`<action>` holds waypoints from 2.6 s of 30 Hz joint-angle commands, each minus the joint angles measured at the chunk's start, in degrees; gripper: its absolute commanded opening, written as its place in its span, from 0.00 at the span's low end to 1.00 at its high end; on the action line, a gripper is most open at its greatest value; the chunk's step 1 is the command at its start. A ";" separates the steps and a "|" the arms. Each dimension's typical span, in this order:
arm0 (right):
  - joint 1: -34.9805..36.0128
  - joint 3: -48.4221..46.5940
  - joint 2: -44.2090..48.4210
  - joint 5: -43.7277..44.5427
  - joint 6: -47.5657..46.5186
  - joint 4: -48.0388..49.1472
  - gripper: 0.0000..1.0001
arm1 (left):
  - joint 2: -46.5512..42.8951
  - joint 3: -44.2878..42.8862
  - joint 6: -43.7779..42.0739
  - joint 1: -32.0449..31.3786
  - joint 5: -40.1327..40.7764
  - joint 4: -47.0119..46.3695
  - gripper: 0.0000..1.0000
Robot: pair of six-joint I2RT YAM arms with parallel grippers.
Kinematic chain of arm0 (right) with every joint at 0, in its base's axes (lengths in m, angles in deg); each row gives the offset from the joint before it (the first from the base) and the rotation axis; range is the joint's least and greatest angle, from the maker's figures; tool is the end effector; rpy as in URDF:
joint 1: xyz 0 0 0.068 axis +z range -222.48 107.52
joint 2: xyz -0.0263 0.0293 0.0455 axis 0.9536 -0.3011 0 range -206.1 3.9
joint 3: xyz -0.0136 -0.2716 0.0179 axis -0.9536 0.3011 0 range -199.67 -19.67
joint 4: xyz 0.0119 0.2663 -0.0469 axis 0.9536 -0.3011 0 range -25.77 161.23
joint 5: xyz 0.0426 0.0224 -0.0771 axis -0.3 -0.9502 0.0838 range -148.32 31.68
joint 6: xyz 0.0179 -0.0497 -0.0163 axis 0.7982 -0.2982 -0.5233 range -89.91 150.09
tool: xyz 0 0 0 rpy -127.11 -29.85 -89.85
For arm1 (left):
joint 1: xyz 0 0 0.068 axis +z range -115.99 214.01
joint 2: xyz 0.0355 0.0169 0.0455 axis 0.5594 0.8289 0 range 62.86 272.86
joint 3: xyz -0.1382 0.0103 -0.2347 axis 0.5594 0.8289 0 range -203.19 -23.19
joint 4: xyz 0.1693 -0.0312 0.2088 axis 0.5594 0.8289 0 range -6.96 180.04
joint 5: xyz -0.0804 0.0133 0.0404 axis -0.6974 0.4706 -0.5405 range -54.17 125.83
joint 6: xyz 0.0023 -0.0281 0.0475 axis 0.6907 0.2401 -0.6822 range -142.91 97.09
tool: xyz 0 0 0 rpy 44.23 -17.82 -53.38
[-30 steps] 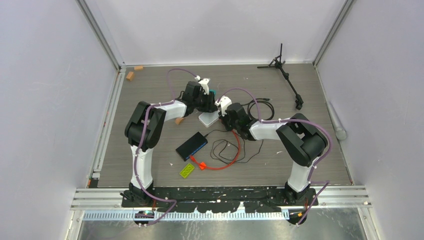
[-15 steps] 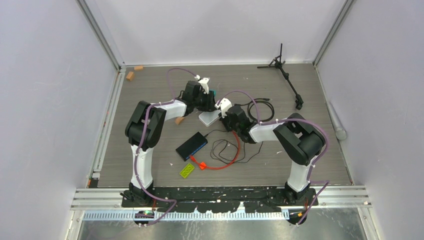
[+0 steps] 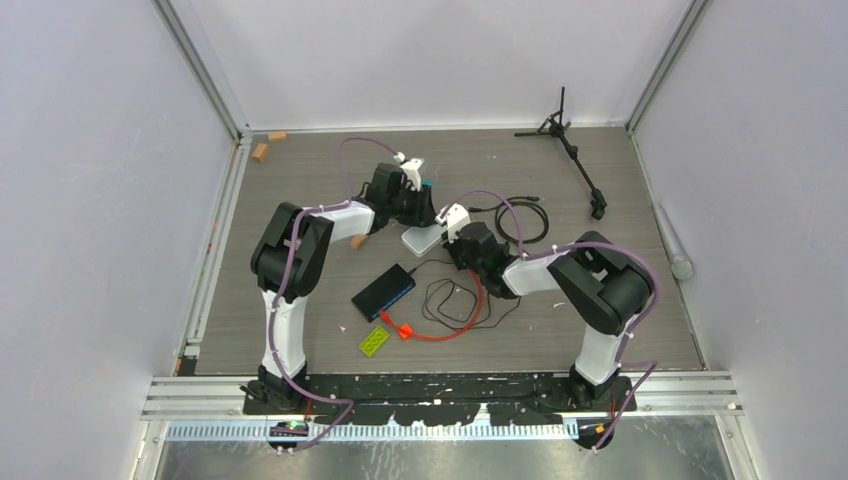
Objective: Insert the plug into the switch port
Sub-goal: Insert the connector into the switch port.
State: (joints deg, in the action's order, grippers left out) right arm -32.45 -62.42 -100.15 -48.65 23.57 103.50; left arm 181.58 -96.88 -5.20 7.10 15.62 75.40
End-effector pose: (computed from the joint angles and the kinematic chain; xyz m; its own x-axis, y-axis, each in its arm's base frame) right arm 0.2767 0.2242 0.1208 -0.3100 -0.4067 -0.8594 -0.5604 0.8084 -0.1804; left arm 0.4007 -0.2180 0.1406 -0.7195 0.0450 -0.6931 0.4730 0.7624 -0.4416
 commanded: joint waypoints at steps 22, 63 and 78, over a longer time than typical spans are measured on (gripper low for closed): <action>10.45 23.06 16.72 10.11 8.98 17.23 0.00 | -4.90 9.39 -1.94 -8.44 -6.24 14.10 0.44; 8.23 13.45 6.11 13.01 6.87 22.02 0.00 | -2.83 10.16 -1.09 -12.94 -19.69 18.70 0.42; 3.57 2.82 5.79 9.68 1.84 17.24 0.00 | -1.71 15.25 -1.69 -16.67 -30.24 14.20 0.28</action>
State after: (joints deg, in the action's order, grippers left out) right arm -25.28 -49.74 -93.27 -39.66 28.79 110.76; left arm 176.64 -87.42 -10.44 0.91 9.96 70.88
